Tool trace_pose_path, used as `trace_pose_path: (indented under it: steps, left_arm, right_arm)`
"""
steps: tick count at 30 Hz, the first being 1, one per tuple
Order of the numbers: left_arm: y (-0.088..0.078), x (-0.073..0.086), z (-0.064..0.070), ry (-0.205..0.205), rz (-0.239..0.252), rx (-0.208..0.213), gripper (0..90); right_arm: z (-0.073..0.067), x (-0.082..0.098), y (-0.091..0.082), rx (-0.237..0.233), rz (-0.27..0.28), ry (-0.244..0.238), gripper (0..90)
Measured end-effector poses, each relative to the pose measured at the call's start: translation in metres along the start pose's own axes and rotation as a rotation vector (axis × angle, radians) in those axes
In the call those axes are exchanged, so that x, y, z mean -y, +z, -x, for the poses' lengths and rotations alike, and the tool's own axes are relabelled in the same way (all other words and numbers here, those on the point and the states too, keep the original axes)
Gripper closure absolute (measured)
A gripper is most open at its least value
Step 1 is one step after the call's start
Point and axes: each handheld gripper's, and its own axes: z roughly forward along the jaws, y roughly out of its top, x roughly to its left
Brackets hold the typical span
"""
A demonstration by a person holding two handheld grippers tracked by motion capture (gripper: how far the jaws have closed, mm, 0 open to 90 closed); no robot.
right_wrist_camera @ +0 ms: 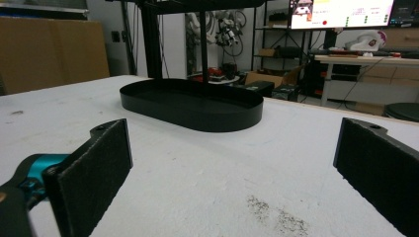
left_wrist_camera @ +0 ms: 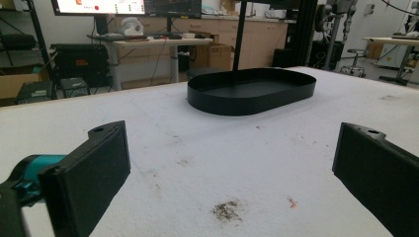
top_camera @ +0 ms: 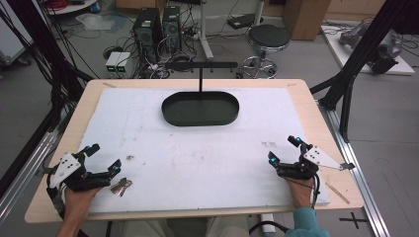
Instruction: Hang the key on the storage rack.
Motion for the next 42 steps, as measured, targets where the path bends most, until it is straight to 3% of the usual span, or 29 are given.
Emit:
trace_pose_path:
  steps: [12, 16, 20, 25, 26, 28, 30, 31, 32, 33, 39, 40, 42]
  left_arm:
    - [-0.001, 0.000, 0.001, 0.017, 0.002, 0.008, 1.7]
    - [-0.001, 0.000, 0.000, 0.005, 0.010, 0.015, 1.7]
    - [-0.002, -0.002, -0.001, 0.021, 0.011, 0.035, 1.7]
    - [-0.006, -0.016, -0.002, 0.050, 0.024, 0.085, 1.7]
    - [-0.008, -0.025, -0.003, 0.092, -0.001, 0.114, 1.7]
    - [-0.008, -0.029, -0.003, 0.115, -0.016, 0.135, 1.7]
    - [-0.009, -0.044, -0.003, 0.182, -0.061, 0.184, 1.7]
    - [-0.009, -0.044, -0.003, 0.182, -0.061, 0.184, 1.7]
    - [-0.008, -0.054, -0.002, 0.209, -0.092, 0.233, 1.7]
    - [-0.008, -0.054, -0.002, 0.209, -0.092, 0.233, 1.7]
    - [-0.002, -0.083, 0.002, 0.344, -0.219, 0.363, 1.7]
    - [0.001, -0.092, 0.005, 0.382, -0.264, 0.385, 1.7]
    - [0.002, -0.097, 0.005, 0.405, -0.288, 0.397, 1.7]
  right_arm:
    - [0.000, 0.000, 0.000, -0.001, 0.001, 0.000, 0.6]
    - [0.000, 0.000, 0.001, 0.000, 0.000, 0.000, 0.6]
    - [0.000, 0.000, 0.000, 0.001, -0.003, -0.001, 0.6]
    - [-0.001, 0.000, 0.000, 0.002, -0.004, 0.000, 0.7]
    - [0.000, 0.000, 0.000, 0.000, -0.002, 0.002, 0.7]
    - [0.000, 0.000, 0.001, 0.001, -0.001, 0.001, 0.6]
    - [0.000, 0.000, 0.001, 0.000, -0.002, 0.003, 0.7]
    - [0.000, 0.000, 0.000, 0.000, -0.003, 0.001, 0.6]
    - [-0.001, 0.000, 0.000, 0.003, -0.004, 0.000, 0.7]
    - [-0.001, 0.000, 0.000, 0.002, -0.005, -0.001, 0.7]
    - [-0.001, 0.000, 0.000, 0.003, -0.005, -0.001, 0.7]
    - [-0.001, 0.000, 0.000, 0.003, -0.005, -0.001, 0.7]
    - [-0.001, 0.000, 0.000, 0.003, -0.005, -0.001, 0.7]
